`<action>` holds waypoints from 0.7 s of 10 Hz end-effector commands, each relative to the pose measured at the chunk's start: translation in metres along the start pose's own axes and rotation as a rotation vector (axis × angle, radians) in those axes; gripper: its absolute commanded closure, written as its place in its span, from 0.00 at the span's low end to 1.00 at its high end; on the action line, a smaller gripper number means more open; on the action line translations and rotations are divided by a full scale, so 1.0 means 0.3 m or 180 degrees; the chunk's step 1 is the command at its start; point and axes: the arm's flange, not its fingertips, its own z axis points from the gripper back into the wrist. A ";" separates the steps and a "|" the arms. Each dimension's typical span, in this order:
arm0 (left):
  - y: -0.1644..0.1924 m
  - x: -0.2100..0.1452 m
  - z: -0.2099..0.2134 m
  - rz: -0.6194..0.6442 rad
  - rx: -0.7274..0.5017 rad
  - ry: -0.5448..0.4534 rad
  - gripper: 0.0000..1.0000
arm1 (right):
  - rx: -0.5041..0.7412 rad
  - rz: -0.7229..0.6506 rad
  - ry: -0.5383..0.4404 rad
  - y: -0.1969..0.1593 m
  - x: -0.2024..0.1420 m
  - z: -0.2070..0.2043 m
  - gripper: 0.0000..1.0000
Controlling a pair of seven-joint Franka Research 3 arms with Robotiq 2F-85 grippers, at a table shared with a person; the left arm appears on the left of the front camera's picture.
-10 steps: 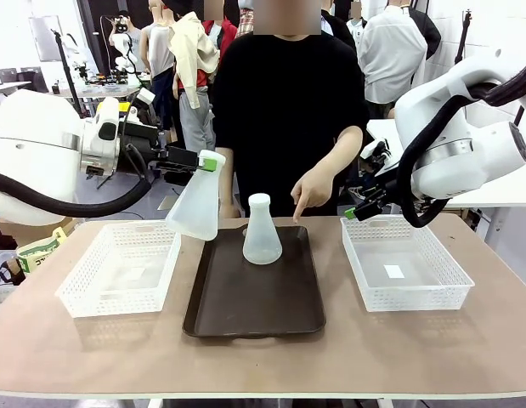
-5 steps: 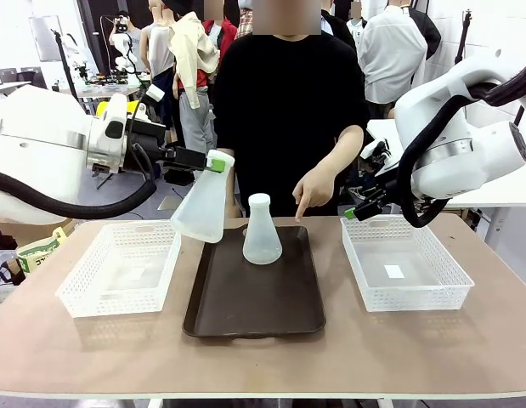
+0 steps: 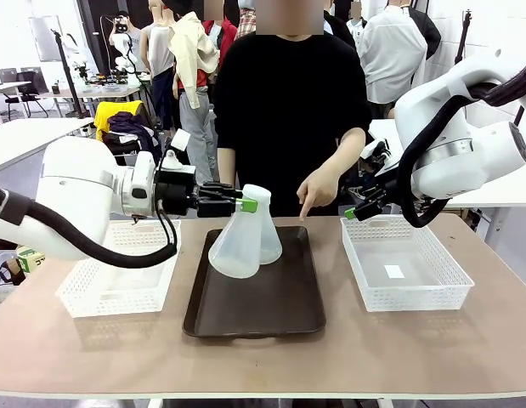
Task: Prepare the laboratory tools.
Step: Place the picked Big flask upright in the Handle tray as directed by the person.
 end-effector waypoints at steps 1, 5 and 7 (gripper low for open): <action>0.003 -0.060 -0.017 -0.0321 -0.0160 -0.0213 1.00 | 0.0001 0.0024 0.0013 -0.006 0.003 -0.004 0.00; 0.074 -0.196 -0.089 -0.0181 -0.0307 -0.0467 1.00 | 0.0001 0.0024 0.0013 -0.006 0.003 -0.004 0.00; 0.122 -0.245 -0.099 -0.0134 -0.0376 -0.0463 1.00 | 0.0001 0.0024 0.0013 -0.006 0.003 -0.004 0.00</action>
